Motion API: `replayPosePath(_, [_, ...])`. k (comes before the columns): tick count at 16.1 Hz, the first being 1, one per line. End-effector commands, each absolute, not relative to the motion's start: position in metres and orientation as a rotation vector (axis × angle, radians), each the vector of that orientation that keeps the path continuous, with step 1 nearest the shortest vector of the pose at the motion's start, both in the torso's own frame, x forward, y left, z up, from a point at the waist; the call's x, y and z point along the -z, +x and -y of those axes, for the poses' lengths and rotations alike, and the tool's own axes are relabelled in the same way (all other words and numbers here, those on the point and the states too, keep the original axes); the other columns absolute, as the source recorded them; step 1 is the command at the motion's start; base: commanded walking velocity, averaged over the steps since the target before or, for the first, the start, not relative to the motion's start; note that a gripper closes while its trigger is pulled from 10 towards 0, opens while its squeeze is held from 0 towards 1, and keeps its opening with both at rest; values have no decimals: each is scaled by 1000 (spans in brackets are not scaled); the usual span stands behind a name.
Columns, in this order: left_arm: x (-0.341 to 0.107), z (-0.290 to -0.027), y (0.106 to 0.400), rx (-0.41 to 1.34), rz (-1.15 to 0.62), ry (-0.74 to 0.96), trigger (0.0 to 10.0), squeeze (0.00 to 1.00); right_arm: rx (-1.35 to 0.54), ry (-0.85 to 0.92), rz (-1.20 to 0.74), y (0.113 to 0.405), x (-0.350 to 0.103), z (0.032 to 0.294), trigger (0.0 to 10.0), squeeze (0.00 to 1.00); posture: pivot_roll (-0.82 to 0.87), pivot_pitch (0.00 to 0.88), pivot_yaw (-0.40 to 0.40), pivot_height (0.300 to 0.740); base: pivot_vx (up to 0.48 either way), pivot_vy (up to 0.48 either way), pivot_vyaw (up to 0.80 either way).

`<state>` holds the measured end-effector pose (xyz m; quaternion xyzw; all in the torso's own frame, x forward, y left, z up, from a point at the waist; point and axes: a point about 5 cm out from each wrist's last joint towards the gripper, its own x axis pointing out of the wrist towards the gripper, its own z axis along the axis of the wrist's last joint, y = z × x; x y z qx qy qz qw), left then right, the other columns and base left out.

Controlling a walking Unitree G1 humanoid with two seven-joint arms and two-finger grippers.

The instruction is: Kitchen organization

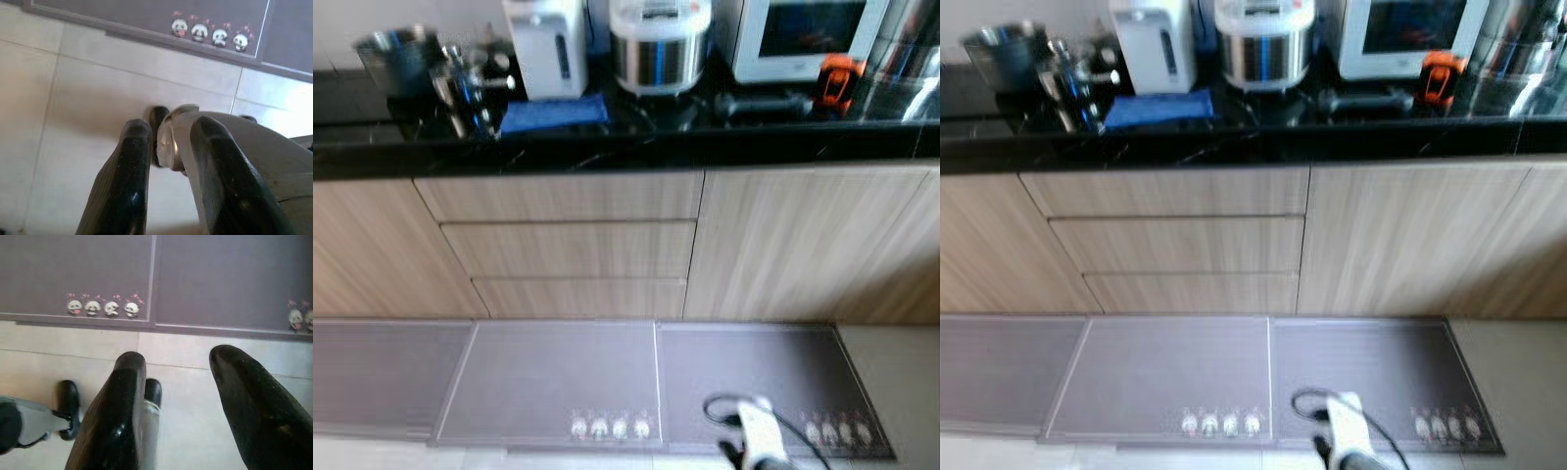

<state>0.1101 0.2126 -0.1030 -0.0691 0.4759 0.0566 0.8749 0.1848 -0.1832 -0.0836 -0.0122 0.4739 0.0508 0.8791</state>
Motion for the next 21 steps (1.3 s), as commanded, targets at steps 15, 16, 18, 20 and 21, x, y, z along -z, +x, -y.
replayPosePath(15, [106, -219, 95, -109, -1049, -117, 10000, 0, -154, 4, -973, 193, 83, 149, 10000, 0, -39, 0, 90, 740, 0, -262, 0])
replayPosePath(16, [106, -220, 95, -105, -1049, -115, 10000, 0, -157, 3, -971, 193, 82, 149, 10000, 0, -42, 0, 92, 740, 0, -259, 0])
replayPosePath(18, [106, -220, 95, -101, -1048, -113, 10000, 0, -155, 0, -973, 190, 84, 154, 10000, 0, -42, 0, 92, 740, 0, -262, 0])
replayPosePath(20, [106, -219, 96, -98, -1045, -113, 10000, 0, -153, -2, -972, 190, 83, 155, 10000, 0, -42, 0, 91, 740, 0, -262, 0])
replayPosePath(21, [106, -219, 97, -99, -1043, -115, 10000, 0, -151, -2, -973, 190, 84, 156, 10000, 0, -41, 0, 89, 740, 0, -266, 0])
